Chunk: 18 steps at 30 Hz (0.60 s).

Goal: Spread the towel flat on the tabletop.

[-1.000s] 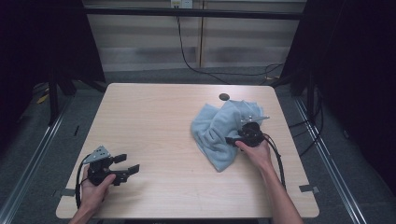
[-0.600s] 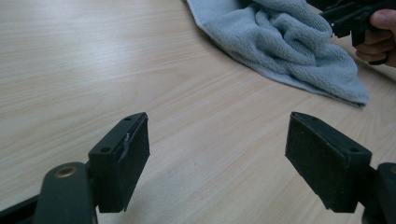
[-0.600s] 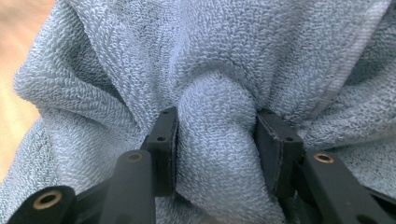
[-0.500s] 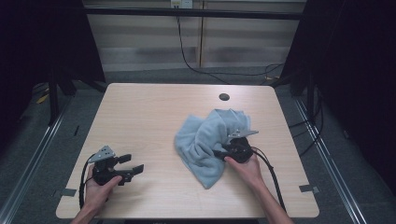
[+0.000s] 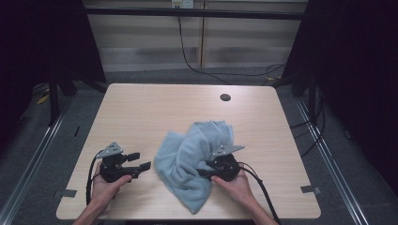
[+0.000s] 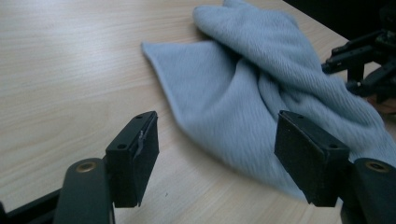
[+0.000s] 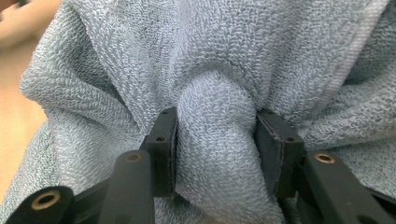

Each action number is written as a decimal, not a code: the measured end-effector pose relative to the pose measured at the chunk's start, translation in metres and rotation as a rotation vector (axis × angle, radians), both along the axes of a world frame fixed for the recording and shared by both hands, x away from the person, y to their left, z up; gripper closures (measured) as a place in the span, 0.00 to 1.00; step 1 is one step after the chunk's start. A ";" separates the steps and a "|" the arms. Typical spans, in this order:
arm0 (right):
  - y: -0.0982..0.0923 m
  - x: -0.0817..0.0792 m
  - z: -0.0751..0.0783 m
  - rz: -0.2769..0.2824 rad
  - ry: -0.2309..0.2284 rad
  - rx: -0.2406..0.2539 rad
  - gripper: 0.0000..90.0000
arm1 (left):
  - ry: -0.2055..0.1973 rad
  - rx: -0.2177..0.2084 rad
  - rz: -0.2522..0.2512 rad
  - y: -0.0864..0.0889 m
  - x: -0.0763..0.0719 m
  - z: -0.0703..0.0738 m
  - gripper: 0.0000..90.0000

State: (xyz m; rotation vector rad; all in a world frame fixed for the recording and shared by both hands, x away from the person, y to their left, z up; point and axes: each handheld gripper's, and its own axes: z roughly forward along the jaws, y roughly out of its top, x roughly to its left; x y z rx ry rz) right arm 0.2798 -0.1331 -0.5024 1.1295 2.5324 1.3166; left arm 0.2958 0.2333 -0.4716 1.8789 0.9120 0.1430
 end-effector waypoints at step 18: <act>-0.042 0.052 0.051 -0.067 -0.122 0.045 0.59 | 0.039 -0.003 -0.048 -0.068 0.056 0.007 0.40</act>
